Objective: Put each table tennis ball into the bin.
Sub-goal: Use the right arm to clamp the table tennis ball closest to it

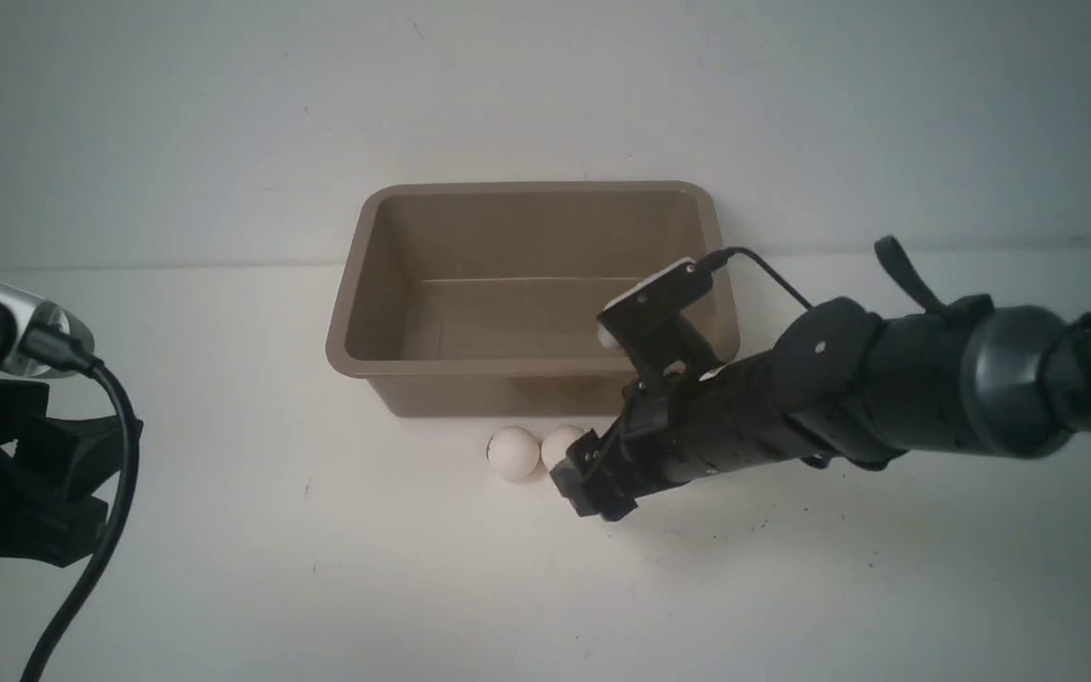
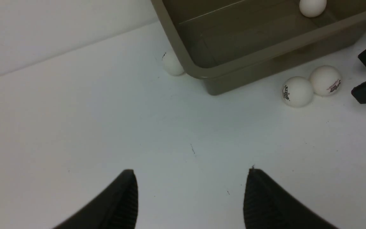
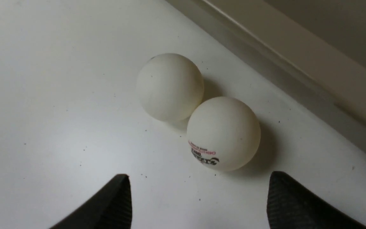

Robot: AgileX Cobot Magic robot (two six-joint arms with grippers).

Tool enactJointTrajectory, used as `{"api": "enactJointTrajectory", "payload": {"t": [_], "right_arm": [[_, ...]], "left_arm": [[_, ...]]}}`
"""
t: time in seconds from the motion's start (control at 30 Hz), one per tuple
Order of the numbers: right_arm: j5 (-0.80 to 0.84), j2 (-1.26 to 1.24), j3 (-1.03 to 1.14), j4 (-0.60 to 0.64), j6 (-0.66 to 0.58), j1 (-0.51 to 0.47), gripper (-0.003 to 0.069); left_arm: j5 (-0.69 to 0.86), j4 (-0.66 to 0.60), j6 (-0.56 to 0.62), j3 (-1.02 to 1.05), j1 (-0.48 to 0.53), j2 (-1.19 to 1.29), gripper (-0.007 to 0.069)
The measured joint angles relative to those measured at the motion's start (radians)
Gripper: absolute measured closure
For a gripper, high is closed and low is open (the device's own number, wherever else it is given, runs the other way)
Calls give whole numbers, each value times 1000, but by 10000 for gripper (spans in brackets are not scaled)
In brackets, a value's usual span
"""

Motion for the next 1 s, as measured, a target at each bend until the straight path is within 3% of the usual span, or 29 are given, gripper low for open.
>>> {"api": "enactJointTrajectory", "payload": {"t": [0.3,0.83,1.0], "right_arm": [[0,73,-86,95,-46,0,144],[-21,164,-138,119,-59,1,146],[-41,167,-140,123,-62,1,196]], "left_arm": [[2,0,0,0,0,0,220],[13,0,0,0,0,0,220],[14,0,0,0,0,0,220]]}}
